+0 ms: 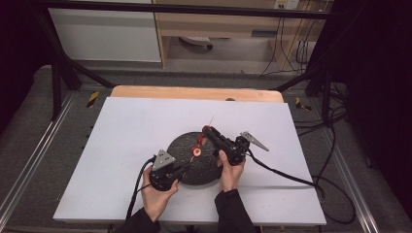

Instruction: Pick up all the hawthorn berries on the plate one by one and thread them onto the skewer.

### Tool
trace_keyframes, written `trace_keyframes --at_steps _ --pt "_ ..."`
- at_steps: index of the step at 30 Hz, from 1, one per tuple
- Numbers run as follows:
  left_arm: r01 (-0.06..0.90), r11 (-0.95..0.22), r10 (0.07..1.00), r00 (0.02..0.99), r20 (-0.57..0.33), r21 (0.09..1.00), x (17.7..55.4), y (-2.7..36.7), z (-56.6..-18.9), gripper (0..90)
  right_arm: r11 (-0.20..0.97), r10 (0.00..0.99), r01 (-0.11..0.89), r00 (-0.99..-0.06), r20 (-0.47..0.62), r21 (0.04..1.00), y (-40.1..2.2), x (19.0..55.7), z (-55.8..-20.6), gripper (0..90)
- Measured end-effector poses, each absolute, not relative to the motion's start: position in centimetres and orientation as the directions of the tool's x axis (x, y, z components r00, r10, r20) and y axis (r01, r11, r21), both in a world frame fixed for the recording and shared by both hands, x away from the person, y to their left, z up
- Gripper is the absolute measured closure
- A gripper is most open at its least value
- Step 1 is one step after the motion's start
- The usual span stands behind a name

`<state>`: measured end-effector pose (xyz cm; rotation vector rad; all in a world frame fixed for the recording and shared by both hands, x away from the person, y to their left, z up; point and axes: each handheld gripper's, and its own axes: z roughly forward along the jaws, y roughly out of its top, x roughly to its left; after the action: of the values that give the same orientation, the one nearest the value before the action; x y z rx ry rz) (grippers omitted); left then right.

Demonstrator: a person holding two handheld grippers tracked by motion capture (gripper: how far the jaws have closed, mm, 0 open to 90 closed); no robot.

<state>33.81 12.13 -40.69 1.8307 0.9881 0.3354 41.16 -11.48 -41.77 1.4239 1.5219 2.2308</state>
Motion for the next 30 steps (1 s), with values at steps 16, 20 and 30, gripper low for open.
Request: trace_keyframes --at_steps 16,20,30 --pt "0.481 -0.204 0.738 0.647 -0.189 0.853 33.6 14.0 -41.7 88.7 -0.35 0.598 0.422 -0.587 0.546 0.837 -12.9 41.1 -40.2 38.9" --pt "0.482 -0.207 0.738 0.648 -0.187 0.851 33.5 14.8 -41.8 88.7 -0.262 0.63 0.434 -0.599 0.493 0.862 -13.6 41.1 -40.0 24.6" --pt "0.48 -0.235 0.721 0.669 -0.18 0.845 33.3 16.5 -41.3 88.6 -0.024 0.689 0.479 -0.628 0.361 0.878 -15.6 40.8 -40.3 4.8"
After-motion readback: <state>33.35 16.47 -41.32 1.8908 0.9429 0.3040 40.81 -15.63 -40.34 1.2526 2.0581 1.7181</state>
